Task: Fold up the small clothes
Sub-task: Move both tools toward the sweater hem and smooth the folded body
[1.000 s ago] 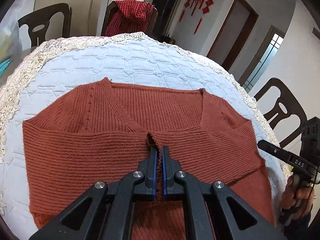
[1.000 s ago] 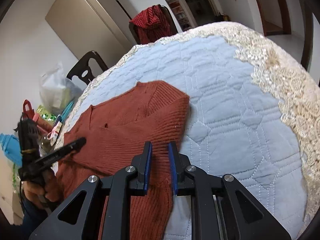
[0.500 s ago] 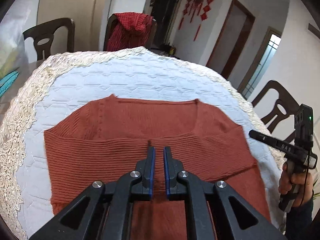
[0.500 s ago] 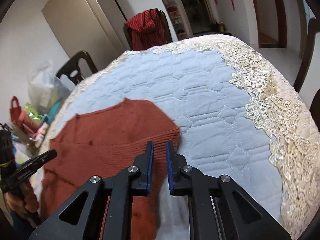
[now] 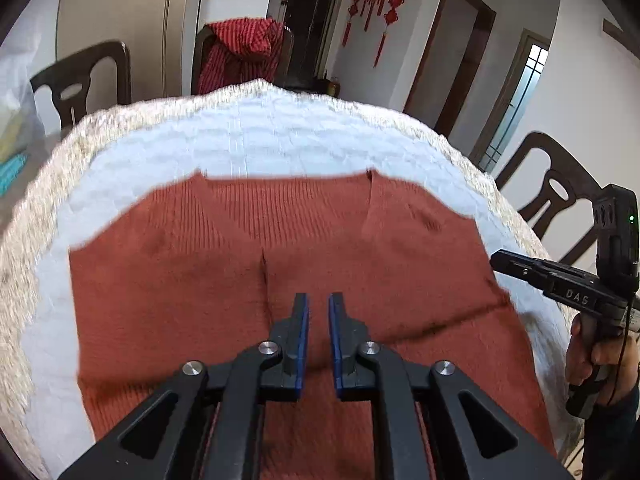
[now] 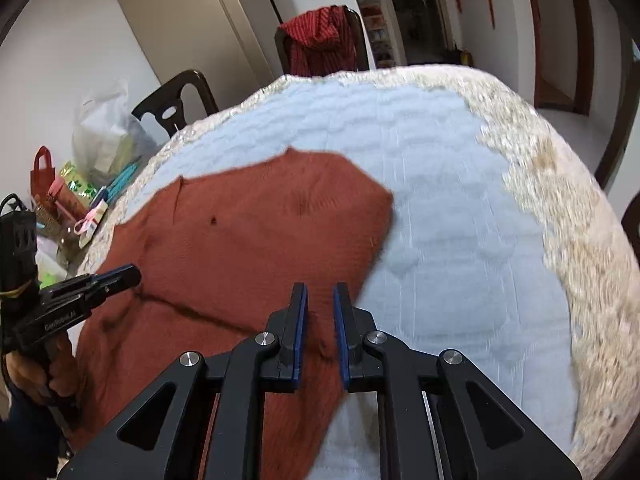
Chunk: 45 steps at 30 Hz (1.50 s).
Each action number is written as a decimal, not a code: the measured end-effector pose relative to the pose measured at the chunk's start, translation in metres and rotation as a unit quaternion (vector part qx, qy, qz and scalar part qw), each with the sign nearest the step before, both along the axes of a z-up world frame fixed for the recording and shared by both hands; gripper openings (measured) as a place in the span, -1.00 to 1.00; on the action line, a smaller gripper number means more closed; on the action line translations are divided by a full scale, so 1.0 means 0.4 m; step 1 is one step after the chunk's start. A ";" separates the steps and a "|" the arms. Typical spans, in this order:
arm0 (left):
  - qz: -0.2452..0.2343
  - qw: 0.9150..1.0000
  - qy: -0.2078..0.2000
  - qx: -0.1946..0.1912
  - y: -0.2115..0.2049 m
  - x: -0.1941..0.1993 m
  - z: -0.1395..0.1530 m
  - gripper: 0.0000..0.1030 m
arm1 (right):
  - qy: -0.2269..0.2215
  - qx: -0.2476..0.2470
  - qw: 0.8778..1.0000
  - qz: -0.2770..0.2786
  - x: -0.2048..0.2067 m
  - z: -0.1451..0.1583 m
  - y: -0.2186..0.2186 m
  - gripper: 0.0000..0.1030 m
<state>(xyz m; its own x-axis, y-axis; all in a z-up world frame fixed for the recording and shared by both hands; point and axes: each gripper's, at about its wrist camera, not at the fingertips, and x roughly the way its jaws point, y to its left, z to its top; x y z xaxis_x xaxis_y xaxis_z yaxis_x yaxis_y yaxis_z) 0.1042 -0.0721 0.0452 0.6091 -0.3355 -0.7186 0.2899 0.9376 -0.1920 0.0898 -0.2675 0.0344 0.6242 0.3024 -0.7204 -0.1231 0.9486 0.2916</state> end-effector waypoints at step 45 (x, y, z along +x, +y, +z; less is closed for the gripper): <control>0.111 0.994 0.006 0.002 0.220 -0.228 -0.046 -0.14 | 0.020 0.043 0.999 -0.006 -0.172 -0.024 -0.012 -0.27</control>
<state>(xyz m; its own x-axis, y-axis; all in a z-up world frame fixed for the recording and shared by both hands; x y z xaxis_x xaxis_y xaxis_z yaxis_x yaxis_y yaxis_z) 0.0131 0.0161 0.0268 0.6599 -0.1902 -0.7269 0.0732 0.9791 -0.1897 0.0211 -0.2725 0.0248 0.5999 0.3573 -0.7159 -0.0984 0.9209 0.3772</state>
